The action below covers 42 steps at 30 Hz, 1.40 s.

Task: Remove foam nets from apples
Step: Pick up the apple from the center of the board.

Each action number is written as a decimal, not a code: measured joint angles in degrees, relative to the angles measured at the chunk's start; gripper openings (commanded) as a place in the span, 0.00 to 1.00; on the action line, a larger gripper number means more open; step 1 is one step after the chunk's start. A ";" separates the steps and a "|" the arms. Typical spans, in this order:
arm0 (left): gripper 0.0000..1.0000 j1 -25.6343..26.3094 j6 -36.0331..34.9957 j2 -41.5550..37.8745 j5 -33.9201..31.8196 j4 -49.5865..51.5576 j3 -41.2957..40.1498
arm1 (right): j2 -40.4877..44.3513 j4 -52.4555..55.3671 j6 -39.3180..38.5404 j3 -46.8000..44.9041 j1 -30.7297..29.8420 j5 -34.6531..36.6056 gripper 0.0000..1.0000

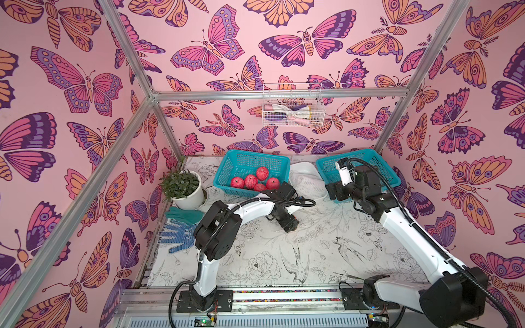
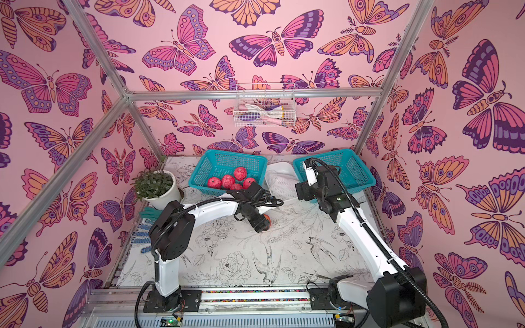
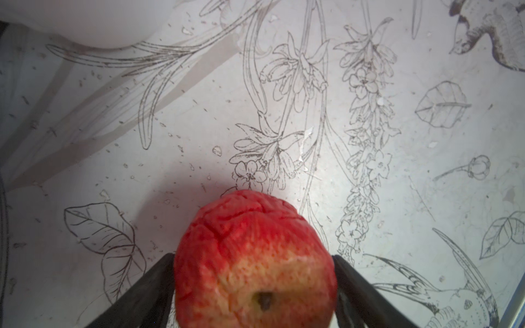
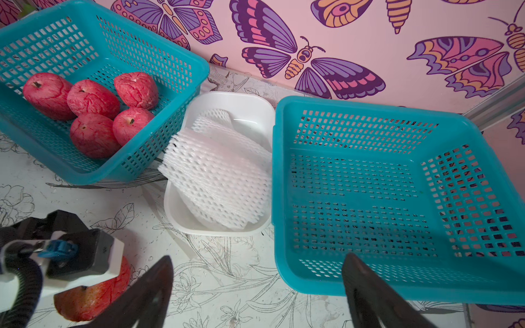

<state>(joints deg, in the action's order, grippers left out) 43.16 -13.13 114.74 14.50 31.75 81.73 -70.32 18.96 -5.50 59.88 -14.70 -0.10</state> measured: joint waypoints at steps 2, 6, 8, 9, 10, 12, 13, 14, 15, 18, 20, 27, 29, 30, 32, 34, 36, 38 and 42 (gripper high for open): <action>0.72 0.00 -0.11 0.74 0.00 0.02 0.48 | 0.00 -0.17 0.15 -0.31 0.00 0.00 0.92; 0.65 0.00 -0.50 0.79 -0.52 0.15 0.83 | 0.00 -0.33 0.20 -0.92 0.00 0.00 0.92; 0.64 0.00 -0.63 0.79 -0.72 0.22 0.85 | 0.00 -0.37 0.22 -1.03 0.00 0.00 0.91; 0.62 0.00 -0.76 0.79 -0.81 0.22 0.85 | 0.00 -0.44 0.33 -1.05 0.00 0.00 0.91; 0.61 0.00 -0.81 0.79 -0.83 0.24 0.85 | 0.00 -0.55 0.44 -1.11 0.00 -0.02 0.91; 0.59 0.00 -0.87 0.79 -0.85 0.24 0.85 | 0.04 -0.76 0.70 -1.33 0.00 -0.07 0.91; 0.58 0.00 -0.87 0.79 -0.85 0.24 0.85 | 0.09 -0.92 0.81 -1.46 0.00 -0.09 0.91; 0.58 0.00 -0.85 0.76 -0.85 0.24 0.85 | 0.17 -1.09 0.85 -1.73 0.00 -0.13 0.91; 0.57 0.00 -0.85 0.63 -0.90 0.26 0.83 | 0.26 -1.18 0.96 -1.99 0.00 -0.17 0.91; 0.53 0.00 -0.81 -0.42 -1.11 0.52 0.24 | 0.37 -1.25 1.05 -2.32 0.00 -0.17 0.91; 0.51 0.00 -0.76 -1.92 -1.29 1.03 -0.63 | 0.63 -1.33 1.07 -2.54 0.00 -0.17 0.91; 0.48 -0.20 0.31 -10.45 -1.62 3.30 -2.27 | 2.25 -1.70 1.20 -3.58 0.00 -0.15 0.91; 0.48 -0.87 0.81 -13.11 -1.31 3.98 -2.25 | 2.82 -1.73 1.22 -4.07 0.00 -0.15 0.91; 0.48 -1.55 1.20 -14.32 -1.03 4.33 -2.14 | 3.02 -1.70 1.22 -4.24 0.00 -0.15 0.91; 0.48 -3.30 1.90 -15.85 -0.52 5.20 -1.31 | 3.41 -1.86 1.25 -4.63 0.00 -0.15 0.91; 0.48 -5.90 2.56 -16.28 -0.13 6.47 0.94 | 3.61 -1.90 1.29 -4.81 0.00 -0.15 0.91; 0.48 -9.01 3.08 -16.13 -0.24 7.45 3.93 | 3.74 -2.12 1.51 -5.01 0.00 -0.15 0.91; 0.49 -12.63 3.52 -15.52 -0.81 8.57 7.65 | 3.76 -2.12 1.95 -5.05 0.00 -0.17 0.91; 0.49 -19.71 5.09 -11.15 -2.36 9.09 15.54 | 3.74 -2.51 2.69 -5.05 0.00 -0.63 0.91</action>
<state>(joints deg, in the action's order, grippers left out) 23.44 -8.03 103.59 12.14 40.84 97.27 -66.59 16.45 -2.81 54.83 -14.70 -0.73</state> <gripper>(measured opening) 0.564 0.911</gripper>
